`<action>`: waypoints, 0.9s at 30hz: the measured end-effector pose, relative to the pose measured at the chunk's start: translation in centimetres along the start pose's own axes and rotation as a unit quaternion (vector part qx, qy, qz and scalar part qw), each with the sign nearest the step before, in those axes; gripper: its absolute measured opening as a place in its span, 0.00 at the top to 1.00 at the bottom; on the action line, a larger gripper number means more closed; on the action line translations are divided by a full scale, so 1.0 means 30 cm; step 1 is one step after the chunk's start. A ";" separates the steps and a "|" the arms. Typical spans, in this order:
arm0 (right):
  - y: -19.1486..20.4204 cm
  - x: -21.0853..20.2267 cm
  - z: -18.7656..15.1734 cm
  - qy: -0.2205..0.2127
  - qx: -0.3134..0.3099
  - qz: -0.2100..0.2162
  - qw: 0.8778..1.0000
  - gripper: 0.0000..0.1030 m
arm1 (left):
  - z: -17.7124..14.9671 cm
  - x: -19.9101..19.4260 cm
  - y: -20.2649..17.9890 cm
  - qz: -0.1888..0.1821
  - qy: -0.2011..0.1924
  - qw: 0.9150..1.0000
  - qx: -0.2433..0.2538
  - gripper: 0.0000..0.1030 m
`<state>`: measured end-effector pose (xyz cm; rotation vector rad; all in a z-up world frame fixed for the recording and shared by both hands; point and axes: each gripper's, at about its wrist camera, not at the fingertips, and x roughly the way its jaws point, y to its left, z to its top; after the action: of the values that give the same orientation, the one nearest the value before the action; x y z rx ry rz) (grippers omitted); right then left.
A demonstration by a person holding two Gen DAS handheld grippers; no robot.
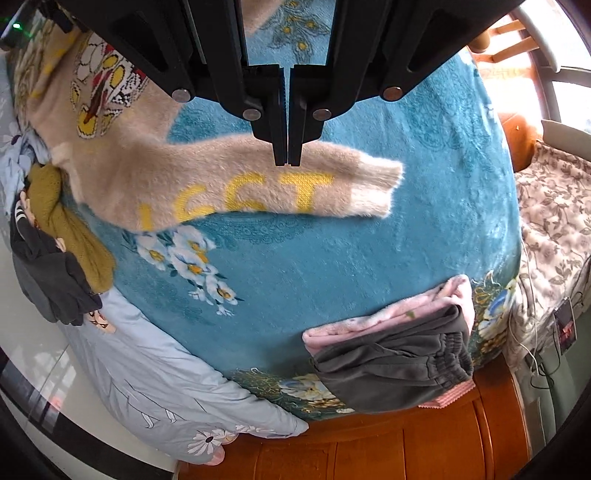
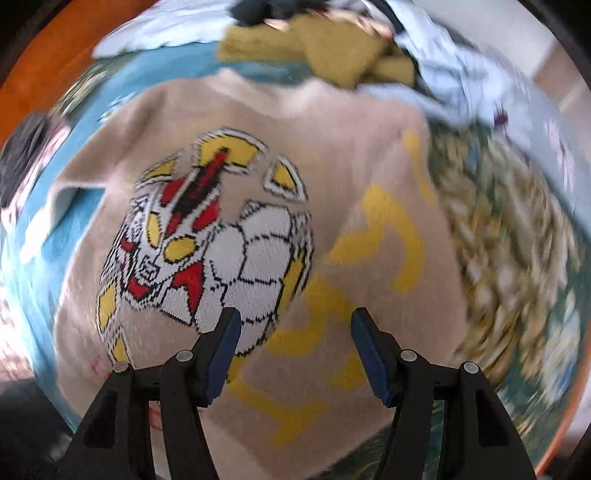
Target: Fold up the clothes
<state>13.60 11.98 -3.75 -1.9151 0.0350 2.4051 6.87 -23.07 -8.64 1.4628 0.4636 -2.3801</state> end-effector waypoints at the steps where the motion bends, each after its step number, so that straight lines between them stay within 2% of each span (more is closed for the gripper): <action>1: 0.010 0.007 0.001 0.000 -0.003 -0.015 1.000 0.39 | -0.003 -0.003 0.001 -0.002 0.001 1.000 -0.001 0.99; 5: 0.022 0.029 0.004 0.000 -0.009 -0.071 0.997 0.39 | 0.000 -0.025 0.034 -0.009 -0.002 1.000 -0.019 0.99; 7: -0.005 0.034 0.001 0.007 -0.004 -0.078 0.997 0.41 | 0.004 -0.030 0.050 -0.015 -0.004 0.999 -0.032 0.99; 8: -0.020 0.037 -0.001 0.012 -0.001 -0.078 0.997 0.49 | 0.004 -0.030 0.056 -0.018 -0.002 0.999 -0.037 0.99; 9: -0.040 0.034 -0.003 0.018 0.002 -0.073 0.997 0.66 | 0.003 -0.030 0.061 -0.020 0.000 0.999 -0.041 0.99; 11: -0.083 0.023 -0.008 0.033 0.009 -0.053 0.998 0.84 | 0.000 -0.026 0.059 -0.024 0.004 0.999 -0.040 0.99; 12: -0.115 0.009 -0.007 0.033 0.011 -0.050 0.998 0.89 | -0.002 -0.025 0.057 -0.026 0.006 0.999 -0.039 0.99; 21: -0.460 -0.160 0.025 0.003 0.029 -0.066 0.997 0.91 | -0.018 -0.009 0.024 -0.047 0.026 0.998 -0.022 0.98; 24: -0.545 -0.135 0.043 0.005 0.006 -0.097 0.995 0.91 | -0.028 0.004 0.014 -0.050 0.037 0.998 -0.017 0.98; 27: -0.605 -0.102 0.054 0.006 0.010 -0.105 0.994 0.91 | -0.036 0.018 0.012 -0.060 0.047 0.997 -0.019 0.98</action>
<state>13.90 30.06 0.04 -1.8240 -0.1334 2.2472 7.64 -22.98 -9.64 1.5770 0.6331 -2.3868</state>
